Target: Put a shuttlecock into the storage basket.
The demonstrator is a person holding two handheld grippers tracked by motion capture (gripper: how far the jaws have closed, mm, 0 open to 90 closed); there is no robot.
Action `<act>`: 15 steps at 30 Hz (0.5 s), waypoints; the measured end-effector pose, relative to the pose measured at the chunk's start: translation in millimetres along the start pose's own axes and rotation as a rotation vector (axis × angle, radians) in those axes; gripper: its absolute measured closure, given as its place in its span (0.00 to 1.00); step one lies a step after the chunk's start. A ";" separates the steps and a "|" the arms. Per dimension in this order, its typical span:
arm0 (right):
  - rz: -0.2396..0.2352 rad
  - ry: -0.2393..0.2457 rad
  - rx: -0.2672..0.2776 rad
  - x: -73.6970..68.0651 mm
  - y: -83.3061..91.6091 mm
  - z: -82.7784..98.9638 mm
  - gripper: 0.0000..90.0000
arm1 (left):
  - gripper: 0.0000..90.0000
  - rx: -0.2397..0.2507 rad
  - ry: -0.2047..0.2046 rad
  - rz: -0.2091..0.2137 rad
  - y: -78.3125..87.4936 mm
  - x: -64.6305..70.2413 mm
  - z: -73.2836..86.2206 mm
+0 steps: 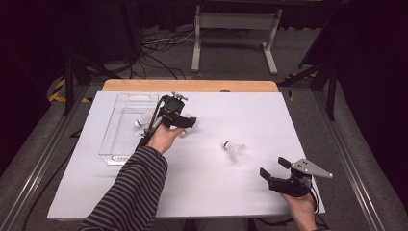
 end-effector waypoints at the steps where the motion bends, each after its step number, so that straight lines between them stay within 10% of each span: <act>1: -0.001 -0.001 0.000 -0.1 -0.1 0.0 0.13 | 0.37 -0.009 -0.001 -0.002 -0.7 0.0 -1.4; 15: -0.010 0.001 -0.002 -1.3 -0.5 -0.1 0.13 | 0.40 -0.146 -0.011 -0.041 -21.3 -3.2 -6.9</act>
Point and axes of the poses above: each handheld gripper's, and its own axes: y roughly backward along the jaws, z roughly out of its underside, x roughly to its right, the point moved 7 cm from there along -y, roughly forward along the jaws, and after that the axes turned 7 degrees about -z, right-handed, at the moved point
